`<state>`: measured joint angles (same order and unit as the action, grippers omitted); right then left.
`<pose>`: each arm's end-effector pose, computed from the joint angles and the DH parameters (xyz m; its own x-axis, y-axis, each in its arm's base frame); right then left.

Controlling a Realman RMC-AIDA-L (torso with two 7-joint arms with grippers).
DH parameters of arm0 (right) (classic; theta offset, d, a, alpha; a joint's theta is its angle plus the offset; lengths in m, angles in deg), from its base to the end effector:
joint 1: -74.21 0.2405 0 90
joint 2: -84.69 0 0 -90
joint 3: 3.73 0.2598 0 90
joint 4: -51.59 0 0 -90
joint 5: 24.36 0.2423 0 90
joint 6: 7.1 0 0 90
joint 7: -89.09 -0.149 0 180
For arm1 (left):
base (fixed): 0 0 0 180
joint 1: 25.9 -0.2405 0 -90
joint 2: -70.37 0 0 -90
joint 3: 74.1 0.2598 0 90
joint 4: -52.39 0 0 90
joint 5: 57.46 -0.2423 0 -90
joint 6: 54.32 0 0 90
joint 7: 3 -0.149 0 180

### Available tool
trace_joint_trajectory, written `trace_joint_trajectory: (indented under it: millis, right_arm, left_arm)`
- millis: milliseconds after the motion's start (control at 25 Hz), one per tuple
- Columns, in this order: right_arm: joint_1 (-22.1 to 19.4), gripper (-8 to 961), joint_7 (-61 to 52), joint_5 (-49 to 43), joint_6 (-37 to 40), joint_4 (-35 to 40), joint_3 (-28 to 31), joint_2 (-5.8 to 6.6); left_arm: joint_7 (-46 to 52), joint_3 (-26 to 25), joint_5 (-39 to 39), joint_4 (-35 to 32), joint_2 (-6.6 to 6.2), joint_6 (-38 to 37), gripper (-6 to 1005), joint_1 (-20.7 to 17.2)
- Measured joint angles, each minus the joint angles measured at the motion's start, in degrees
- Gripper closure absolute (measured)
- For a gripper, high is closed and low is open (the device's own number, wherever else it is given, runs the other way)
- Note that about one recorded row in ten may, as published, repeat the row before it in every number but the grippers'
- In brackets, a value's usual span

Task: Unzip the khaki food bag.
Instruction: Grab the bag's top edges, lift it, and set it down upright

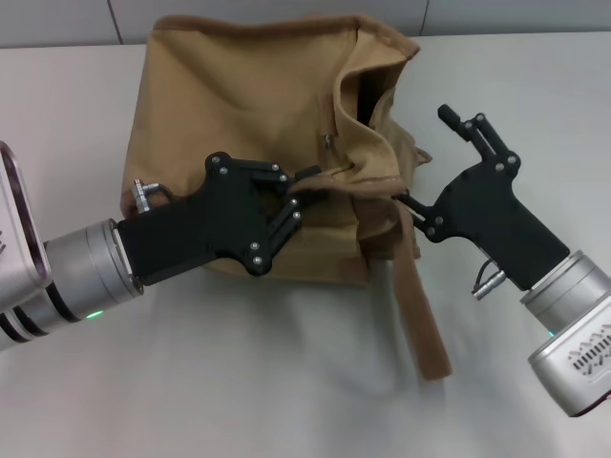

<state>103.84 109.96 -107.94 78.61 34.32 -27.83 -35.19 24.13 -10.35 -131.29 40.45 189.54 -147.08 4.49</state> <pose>0.2777 0.2851 -0.1112 0.8272 0.3810 -0.4131 -0.1942 -0.4959 -0.8464 -0.2527 0.3142 -0.0716 0.6828 -0.2445 0.6885 0.0870 -0.9084 -0.4089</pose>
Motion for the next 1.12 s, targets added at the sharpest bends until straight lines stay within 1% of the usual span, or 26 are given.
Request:
trace_joint_trajectory:
  millis: [160, 280, 360, 560, 720, 880, 1120]
  right_arm:
    - [0.44, 114, 3.69, 0.00, -0.16, -1.71, 0.03, 0.00]
    - [0.56, 115, 8.58, -1.52, -0.23, -3.33, 0.23, 0.00]
    - [0.51, 115, 9.22, -1.96, -0.17, -3.48, 0.27, 0.00]
    - [0.08, 116, 9.81, -2.75, 1.06, -3.56, 0.07, 0.01]
    - [-0.47, 115, 9.87, -5.77, 2.14, -3.47, 0.69, 0.00]
    - [-1.05, 116, 8.70, -5.93, 4.33, -3.21, 0.98, 0.00]
    - [-1.23, 116, 6.96, -6.01, 4.89, -2.87, 1.40, 0.00]
  left_arm:
    - [0.01, 0.04, 0.00, -0.02, 0.00, 0.00, 931, 0.30]
    - [0.02, 0.07, 0.00, -0.02, 0.00, 0.00, 931, 0.42]
    - [0.02, -0.04, 0.00, -0.02, 0.00, 0.00, 930, 0.43]
    - [0.03, -0.29, 0.02, -0.02, 0.00, 0.05, 929, 0.43]
    - [0.03, -0.36, 0.04, -0.02, 0.00, 0.27, 928, 0.47]
    - [0.03, -0.49, 0.18, -0.07, 0.01, 0.41, 927, 0.52]
    - [0.03, -0.50, 0.24, -0.04, 0.01, 0.49, 926, 0.51]
